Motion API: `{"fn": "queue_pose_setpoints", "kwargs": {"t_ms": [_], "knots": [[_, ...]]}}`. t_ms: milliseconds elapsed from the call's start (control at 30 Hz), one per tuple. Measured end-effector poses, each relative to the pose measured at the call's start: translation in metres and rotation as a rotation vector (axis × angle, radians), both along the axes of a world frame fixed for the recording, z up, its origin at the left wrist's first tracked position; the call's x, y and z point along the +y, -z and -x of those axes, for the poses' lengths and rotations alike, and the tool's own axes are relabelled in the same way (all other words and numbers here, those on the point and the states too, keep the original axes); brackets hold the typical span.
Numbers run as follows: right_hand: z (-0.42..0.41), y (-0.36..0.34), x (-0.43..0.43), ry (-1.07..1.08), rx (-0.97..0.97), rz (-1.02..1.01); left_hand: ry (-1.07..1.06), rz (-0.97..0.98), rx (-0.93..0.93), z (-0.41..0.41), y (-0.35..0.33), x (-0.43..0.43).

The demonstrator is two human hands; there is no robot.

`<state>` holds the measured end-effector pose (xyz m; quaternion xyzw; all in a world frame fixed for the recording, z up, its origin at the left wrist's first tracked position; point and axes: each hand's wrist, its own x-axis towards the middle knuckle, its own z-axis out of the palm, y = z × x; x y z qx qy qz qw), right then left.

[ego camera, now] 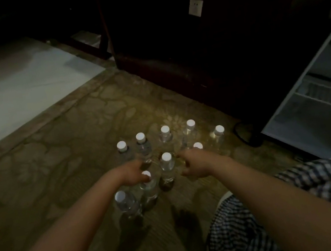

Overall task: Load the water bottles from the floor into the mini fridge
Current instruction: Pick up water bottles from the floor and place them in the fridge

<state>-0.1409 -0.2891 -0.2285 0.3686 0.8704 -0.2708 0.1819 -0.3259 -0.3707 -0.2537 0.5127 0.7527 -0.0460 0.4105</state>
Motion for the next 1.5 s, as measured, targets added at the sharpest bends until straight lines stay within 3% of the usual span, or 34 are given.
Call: {"fn": "queue_pose_setpoints", "kwargs": {"t_ms": [133, 333, 700, 1233, 1500], "knots": [[0.018, 0.029, -0.004, -0.041, -0.013, -0.02, -0.078, 0.06, 0.008, 0.016, 0.032, -0.016], [0.038, 0.066, -0.01, -0.085, -0.046, -0.006, -0.009, 0.104, 0.077, 0.035, 0.073, -0.014], [0.067, 0.115, -0.03, 0.058, 0.141, 0.159, 0.062, 0.026, 0.092, 0.031, 0.103, -0.002], [0.044, 0.122, -0.033, 0.151, 0.173, 0.139, 0.099, -0.029, -0.117, -0.001, 0.109, -0.005], [0.009, 0.076, -0.004, 0.052, 0.032, 0.004, -0.069, -0.137, -0.522, -0.045, 0.108, -0.003]]}}
